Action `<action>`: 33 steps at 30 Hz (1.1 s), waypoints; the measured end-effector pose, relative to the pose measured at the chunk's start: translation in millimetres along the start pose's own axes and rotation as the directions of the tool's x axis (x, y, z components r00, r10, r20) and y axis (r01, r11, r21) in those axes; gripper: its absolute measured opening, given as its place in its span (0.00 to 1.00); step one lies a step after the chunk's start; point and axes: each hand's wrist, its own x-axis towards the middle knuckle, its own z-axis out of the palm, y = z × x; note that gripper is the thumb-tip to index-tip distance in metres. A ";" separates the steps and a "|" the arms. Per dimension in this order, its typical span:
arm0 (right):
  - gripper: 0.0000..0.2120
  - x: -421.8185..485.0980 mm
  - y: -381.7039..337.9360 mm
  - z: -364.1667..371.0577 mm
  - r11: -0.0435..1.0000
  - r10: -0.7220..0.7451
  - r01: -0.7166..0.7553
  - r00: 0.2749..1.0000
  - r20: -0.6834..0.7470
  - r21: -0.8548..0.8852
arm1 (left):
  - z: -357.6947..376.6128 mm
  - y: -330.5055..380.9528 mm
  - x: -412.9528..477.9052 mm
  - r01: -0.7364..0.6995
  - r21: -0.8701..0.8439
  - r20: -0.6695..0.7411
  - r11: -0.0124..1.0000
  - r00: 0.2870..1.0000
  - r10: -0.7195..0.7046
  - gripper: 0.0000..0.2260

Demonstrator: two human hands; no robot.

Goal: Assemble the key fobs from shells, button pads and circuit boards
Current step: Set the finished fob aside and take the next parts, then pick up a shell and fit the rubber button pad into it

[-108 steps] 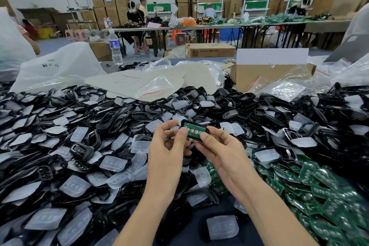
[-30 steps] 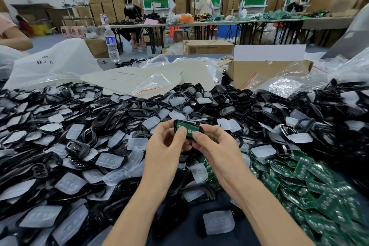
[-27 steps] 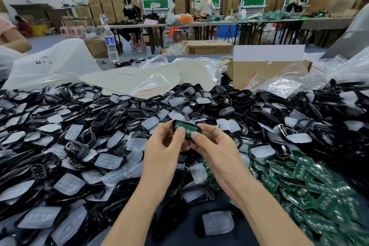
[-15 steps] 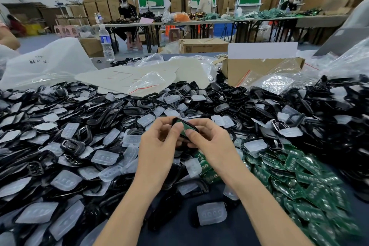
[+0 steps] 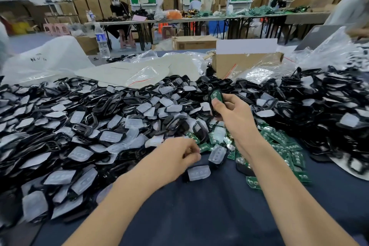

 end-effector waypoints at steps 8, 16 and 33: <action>0.08 -16.8 4.7 -9.4 0.973 0.129 -0.122 0.991 -0.026 0.198 | 8.7 17.4 -17.8 0.028 0.204 0.142 0.979 0.988 -0.058 0.14; 0.12 -32.5 10.9 -14.2 0.976 0.124 -0.125 0.992 0.021 0.181 | 10.5 16.3 -21.2 -0.034 0.122 0.134 0.992 0.991 0.018 0.07; 0.13 -49.5 34.9 13.4 0.907 0.163 -0.233 0.962 0.217 0.351 | 21.1 16.9 -5.8 -0.057 -0.777 -0.323 0.626 0.890 -0.321 0.03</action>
